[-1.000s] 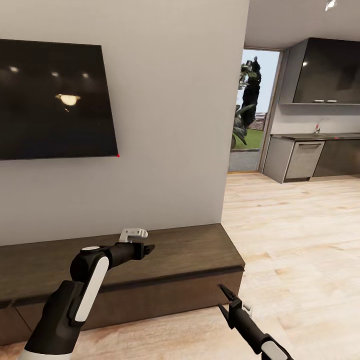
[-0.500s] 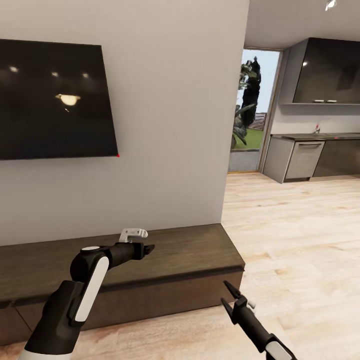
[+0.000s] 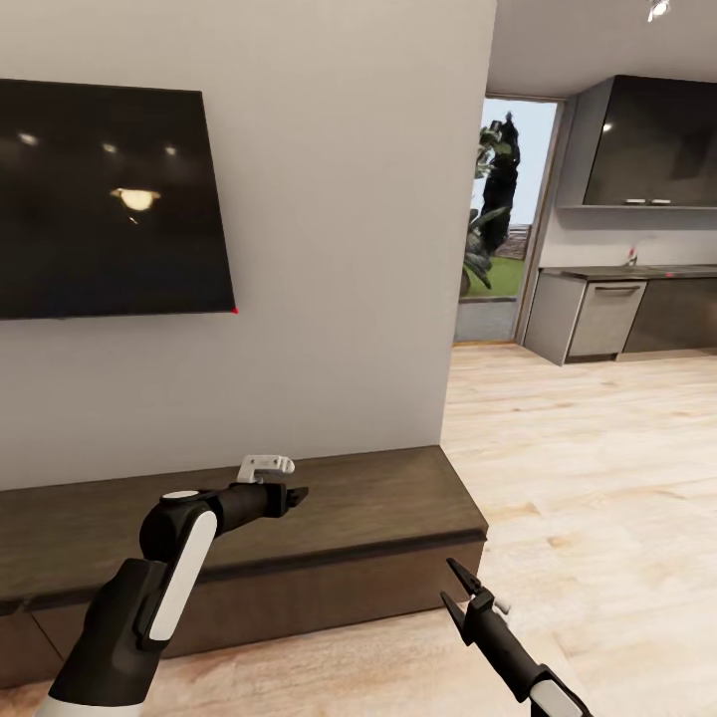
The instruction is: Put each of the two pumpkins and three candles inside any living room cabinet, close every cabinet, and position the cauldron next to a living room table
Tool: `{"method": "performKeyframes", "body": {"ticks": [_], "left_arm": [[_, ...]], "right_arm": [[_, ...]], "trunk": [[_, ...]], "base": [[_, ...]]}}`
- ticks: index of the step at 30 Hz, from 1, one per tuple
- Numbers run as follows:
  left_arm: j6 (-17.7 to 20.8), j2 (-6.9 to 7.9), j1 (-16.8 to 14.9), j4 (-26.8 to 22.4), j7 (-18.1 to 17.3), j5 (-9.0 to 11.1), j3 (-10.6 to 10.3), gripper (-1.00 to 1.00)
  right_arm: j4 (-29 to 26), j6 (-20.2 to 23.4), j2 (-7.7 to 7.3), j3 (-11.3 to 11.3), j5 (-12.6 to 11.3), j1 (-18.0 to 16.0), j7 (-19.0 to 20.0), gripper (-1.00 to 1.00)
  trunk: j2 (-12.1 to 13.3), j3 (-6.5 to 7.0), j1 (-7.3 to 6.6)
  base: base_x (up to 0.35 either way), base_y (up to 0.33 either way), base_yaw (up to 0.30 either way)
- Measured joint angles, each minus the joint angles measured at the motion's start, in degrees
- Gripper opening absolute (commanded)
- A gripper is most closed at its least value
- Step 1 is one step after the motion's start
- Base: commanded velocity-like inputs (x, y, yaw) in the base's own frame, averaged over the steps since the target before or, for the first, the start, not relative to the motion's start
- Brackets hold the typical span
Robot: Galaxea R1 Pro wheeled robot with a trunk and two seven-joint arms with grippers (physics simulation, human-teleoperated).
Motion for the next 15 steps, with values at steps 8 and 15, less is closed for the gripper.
{"method": "performKeyframes", "body": {"ticks": [8,15], "left_arm": [[0.0,0.0,0.0,0.0,0.1,0.0,0.0,1.0],[0.0,0.0,0.0,-0.1,0.0,0.0,0.0,1.0]], "right_arm": [[0.0,0.0,-0.16,0.1,0.0,0.0,0.0,1.0],[-0.2,-0.1,-0.26,0.1,0.0,0.0,0.2,1.0]], "trunk": [[-1.2,-0.54,0.66],[-1.2,-0.54,0.66]], "base": [[0.0,0.0,0.0],[0.0,0.0,0.0]]}}
